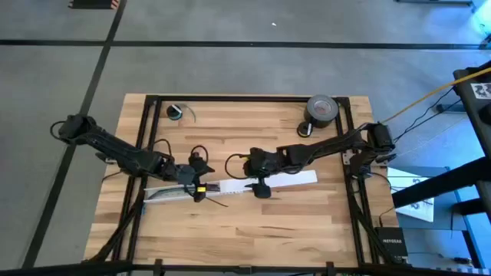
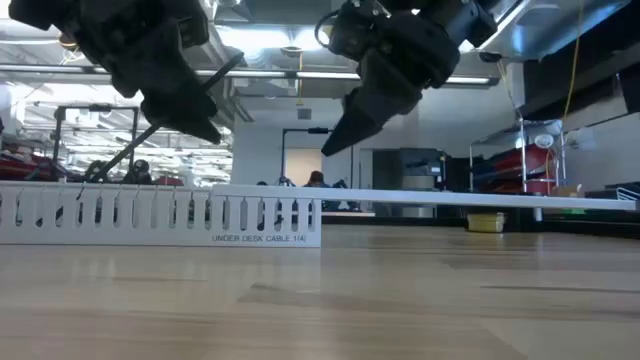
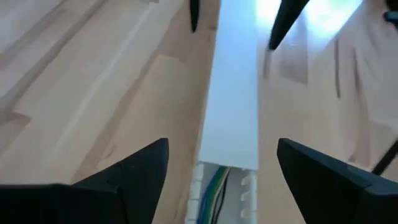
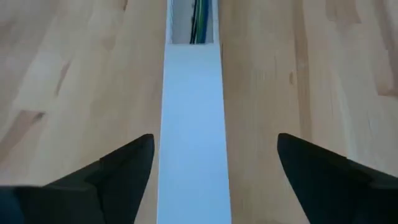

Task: Ziptie cables
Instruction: Close the white cable duct

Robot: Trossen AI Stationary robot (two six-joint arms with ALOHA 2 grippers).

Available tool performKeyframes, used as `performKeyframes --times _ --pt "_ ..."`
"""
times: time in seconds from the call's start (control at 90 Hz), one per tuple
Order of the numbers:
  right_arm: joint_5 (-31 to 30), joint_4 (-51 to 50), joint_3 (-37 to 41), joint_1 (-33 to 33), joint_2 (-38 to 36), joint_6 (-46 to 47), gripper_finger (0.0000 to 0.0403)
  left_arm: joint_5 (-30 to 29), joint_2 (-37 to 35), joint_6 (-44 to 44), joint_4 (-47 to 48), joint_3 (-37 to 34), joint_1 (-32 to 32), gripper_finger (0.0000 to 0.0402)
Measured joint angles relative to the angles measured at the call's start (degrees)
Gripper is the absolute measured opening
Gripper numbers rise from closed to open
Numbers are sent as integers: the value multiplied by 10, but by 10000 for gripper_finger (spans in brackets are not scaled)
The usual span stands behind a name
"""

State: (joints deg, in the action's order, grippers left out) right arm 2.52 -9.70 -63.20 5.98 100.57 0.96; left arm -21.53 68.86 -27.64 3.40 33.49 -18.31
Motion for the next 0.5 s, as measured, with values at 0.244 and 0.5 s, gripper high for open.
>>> performKeyframes --times 0.244,0.5 --pt "2 1 34 0 0 65 328 0 0 -7 11 0 -10 285" --pt "24 6 78 1 -47 111 328 -6 0 -22 21 -1 -38 285"
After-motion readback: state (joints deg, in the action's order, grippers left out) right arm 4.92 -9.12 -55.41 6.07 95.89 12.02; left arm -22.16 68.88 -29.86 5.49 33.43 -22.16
